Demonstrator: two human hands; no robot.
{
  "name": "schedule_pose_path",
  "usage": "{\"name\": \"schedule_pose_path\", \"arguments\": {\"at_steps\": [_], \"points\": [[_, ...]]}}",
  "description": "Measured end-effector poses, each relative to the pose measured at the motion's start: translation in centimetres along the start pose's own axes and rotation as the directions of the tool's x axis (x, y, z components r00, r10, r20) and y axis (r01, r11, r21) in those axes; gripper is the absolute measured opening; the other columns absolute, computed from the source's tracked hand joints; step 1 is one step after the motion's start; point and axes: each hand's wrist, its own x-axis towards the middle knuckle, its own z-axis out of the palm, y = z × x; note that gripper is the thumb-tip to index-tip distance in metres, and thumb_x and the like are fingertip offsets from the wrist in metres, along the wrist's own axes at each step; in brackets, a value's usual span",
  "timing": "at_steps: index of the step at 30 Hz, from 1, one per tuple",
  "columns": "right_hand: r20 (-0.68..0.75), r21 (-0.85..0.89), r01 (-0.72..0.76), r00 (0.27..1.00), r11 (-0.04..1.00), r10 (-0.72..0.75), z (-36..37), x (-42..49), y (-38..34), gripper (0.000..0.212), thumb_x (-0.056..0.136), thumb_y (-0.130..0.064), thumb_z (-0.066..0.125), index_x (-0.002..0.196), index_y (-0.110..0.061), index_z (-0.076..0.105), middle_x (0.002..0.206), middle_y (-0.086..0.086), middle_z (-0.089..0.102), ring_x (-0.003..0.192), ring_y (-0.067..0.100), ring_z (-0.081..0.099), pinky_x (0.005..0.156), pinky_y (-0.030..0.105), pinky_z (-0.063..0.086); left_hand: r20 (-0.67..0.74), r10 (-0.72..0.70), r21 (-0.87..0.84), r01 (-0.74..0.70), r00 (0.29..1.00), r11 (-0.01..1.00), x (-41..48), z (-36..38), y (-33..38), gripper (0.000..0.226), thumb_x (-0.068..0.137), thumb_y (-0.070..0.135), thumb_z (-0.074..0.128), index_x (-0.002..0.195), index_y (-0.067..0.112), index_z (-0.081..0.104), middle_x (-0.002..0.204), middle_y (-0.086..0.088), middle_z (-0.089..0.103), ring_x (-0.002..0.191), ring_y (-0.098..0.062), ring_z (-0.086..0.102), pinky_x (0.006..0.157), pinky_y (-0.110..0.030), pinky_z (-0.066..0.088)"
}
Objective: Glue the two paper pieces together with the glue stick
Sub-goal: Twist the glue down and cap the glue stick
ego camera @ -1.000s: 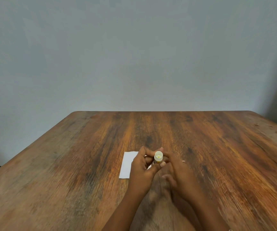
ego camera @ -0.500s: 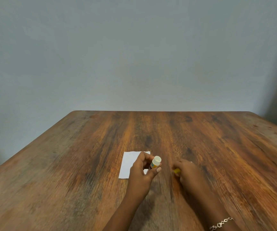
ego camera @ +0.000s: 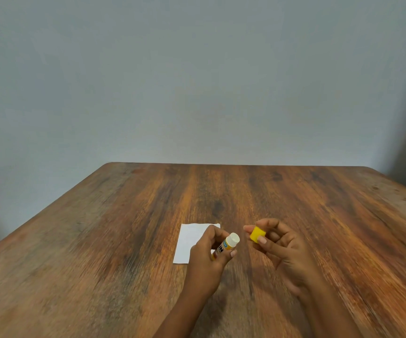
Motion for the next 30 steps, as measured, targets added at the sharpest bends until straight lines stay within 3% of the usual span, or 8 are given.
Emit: {"name": "schedule_pose_path", "arguments": {"at_steps": [3,8,14,17,21,23,25,30], "points": [[-0.002,0.002,0.054,0.999,0.999,-0.054,0.3,-0.1,0.2,0.031,0.063,-0.004,0.064,0.094,-0.005,0.066,0.085,0.007,0.074,0.088,0.022,0.070,0.075,0.025,0.058,0.011,0.009,0.019,-0.009,1.000,1.000,0.0,0.0,0.1,0.016,0.081,0.008,0.064,0.083,0.019,0.052,0.085,0.004,0.061,0.080,-0.010,0.056,0.070,-0.027,0.048],[0.039,-0.300,0.184,0.983,0.936,-0.181,1.1,-0.4,-0.4,0.025,0.068,0.008,0.066,0.080,-0.013,0.073,0.078,0.004,0.073,0.074,0.009,0.067,0.064,0.016,0.054,0.027,0.067,0.037,-0.068,0.997,0.997,0.0,-0.1,0.1,0.011,0.082,0.009,0.063,0.087,0.015,0.056,0.081,0.008,0.060,0.074,-0.008,0.055,0.068,-0.028,0.049],[0.164,-0.529,0.335,0.942,0.780,-0.294,1.8,-0.8,-0.8,0.027,0.071,0.010,0.067,0.084,-0.013,0.072,0.091,0.005,0.070,0.086,0.010,0.067,0.073,0.018,0.054,0.037,0.140,0.145,-0.144,0.989,0.979,0.0,-0.1,0.0,0.011,0.082,0.014,0.064,0.085,0.022,0.057,0.076,0.016,0.057,0.068,-0.002,0.055,0.063,-0.018,0.046],[0.223,-0.632,0.405,0.912,0.660,-0.345,2.0,-1.1,-1.0,0.034,0.071,0.004,0.070,0.083,-0.028,0.070,0.089,-0.007,0.070,0.087,0.007,0.066,0.073,0.017,0.053,0.053,0.161,0.187,-0.168,0.985,0.968,0.1,-0.2,0.0,0.006,0.083,0.015,0.063,0.088,0.016,0.059,0.082,0.006,0.063,0.076,-0.012,0.059,0.071,-0.034,0.053],[0.250,-0.737,0.408,0.905,0.539,-0.344,2.1,-1.1,-1.0,0.030,0.077,-0.007,0.069,0.085,-0.036,0.068,0.082,-0.010,0.067,0.079,0.008,0.063,0.065,0.020,0.049,0.070,0.158,0.227,-0.170,0.985,0.959,0.1,-0.4,0.4,0.012,0.085,0.017,0.060,0.095,0.010,0.060,0.092,-0.007,0.067,0.084,-0.019,0.061,0.077,-0.044,0.053],[0.232,-0.788,0.377,0.914,0.486,-0.333,2.2,-1.0,-1.0,0.008,0.080,-0.021,0.066,0.084,-0.028,0.069,0.075,-0.011,0.064,0.067,0.007,0.059,0.058,0.022,0.047,0.074,0.162,0.214,-0.174,0.984,0.961,0.0,-0.4,0.5,0.011,0.085,0.016,0.060,0.094,0.010,0.061,0.090,-0.007,0.067,0.082,-0.020,0.061,0.076,-0.045,0.053],[0.214,-0.821,0.344,0.925,0.455,-0.314,2.3,-1.0,-1.0,0.015,0.082,-0.036,0.062,0.084,-0.023,0.068,0.070,-0.017,0.060,0.064,0.004,0.058,0.055,0.016,0.044,0.078,0.162,0.208,-0.175,0.984,0.962,-0.2,-0.4,0.5,0.010,0.085,0.016,0.061,0.093,0.010,0.061,0.088,-0.006,0.067,0.081,-0.019,0.061,0.075,-0.045,0.052],[0.287,-0.825,0.363,0.929,0.433,-0.233,2.2,-1.4,-1.2,0.019,0.082,-0.021,0.064,0.090,-0.037,0.057,0.076,-0.022,0.058,0.078,0.000,0.057,0.061,0.012,0.046,0.090,0.136,0.195,-0.152,0.987,0.969,0.0,-0.7,0.7,0.014,0.084,0.016,0.061,0.095,0.007,0.061,0.091,-0.009,0.067,0.080,-0.017,0.059,0.077,-0.041,0.054]]}}
